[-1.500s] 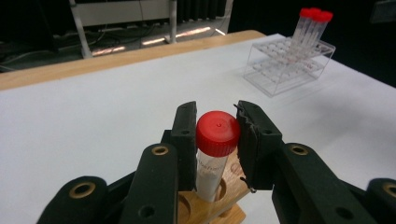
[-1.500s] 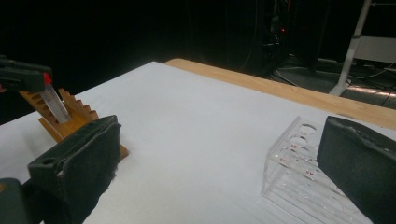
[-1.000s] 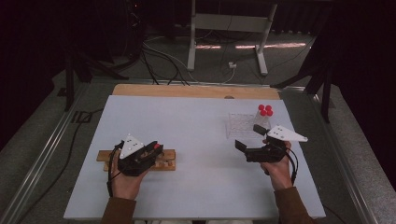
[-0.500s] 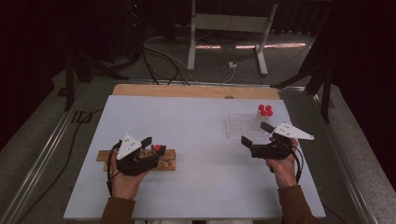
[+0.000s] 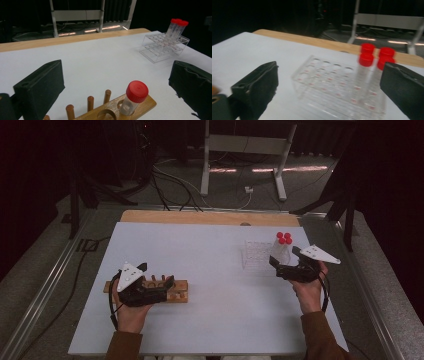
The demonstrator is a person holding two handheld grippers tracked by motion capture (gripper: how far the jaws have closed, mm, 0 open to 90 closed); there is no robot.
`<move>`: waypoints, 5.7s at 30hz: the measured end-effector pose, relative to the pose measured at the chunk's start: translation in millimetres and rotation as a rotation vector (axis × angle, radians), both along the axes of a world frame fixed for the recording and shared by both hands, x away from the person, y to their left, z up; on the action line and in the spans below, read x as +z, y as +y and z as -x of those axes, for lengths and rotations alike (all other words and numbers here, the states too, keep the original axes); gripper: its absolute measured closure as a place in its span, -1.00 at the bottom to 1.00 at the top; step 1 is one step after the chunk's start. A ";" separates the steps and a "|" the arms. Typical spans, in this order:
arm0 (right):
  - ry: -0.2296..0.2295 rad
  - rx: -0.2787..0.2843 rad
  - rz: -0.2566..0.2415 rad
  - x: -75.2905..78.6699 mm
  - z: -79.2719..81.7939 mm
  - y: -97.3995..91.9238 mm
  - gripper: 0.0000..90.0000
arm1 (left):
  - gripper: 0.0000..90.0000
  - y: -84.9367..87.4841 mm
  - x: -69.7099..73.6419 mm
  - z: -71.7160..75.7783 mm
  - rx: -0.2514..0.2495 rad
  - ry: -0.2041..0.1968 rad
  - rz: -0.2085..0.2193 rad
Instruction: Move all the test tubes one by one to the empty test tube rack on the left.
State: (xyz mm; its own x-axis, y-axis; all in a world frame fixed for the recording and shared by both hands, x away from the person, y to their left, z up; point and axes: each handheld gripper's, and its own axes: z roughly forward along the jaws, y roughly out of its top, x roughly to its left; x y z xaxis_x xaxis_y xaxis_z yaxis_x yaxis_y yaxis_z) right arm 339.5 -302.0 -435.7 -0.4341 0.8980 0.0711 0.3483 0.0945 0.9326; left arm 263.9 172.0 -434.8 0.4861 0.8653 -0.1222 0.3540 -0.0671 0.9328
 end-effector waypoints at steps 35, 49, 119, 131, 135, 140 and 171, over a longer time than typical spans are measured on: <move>0.060 -0.246 0.072 -37.9 -49.5 -21.0 0.57 | -0.98 14.2 4.0 2.0 0.029 -0.016 0.061; 0.057 -0.254 0.049 -40.7 -52.9 -20.0 0.65 | -0.99 16.0 4.3 1.9 0.033 -0.014 0.066; 0.005 0.146 -0.010 5.2 20.5 26.3 0.65 | -0.96 -5.1 25.4 7.5 -0.023 -0.029 0.066; 0.019 0.251 0.016 6.3 28.3 50.2 0.65 | -0.92 -57.5 50.2 0.7 -0.170 -0.050 0.065; 0.021 0.277 0.017 7.1 30.9 55.9 0.65 | -0.92 -74.4 52.0 -2.5 -0.202 -0.045 0.062; 0.031 0.315 0.016 7.6 34.0 63.3 0.65 | -0.89 -95.2 52.4 -6.2 -0.229 -0.035 0.043; 0.058 0.470 0.033 6.3 46.7 99.7 0.65 | 0.50 -174.4 34.6 -32.4 -0.379 0.081 -0.028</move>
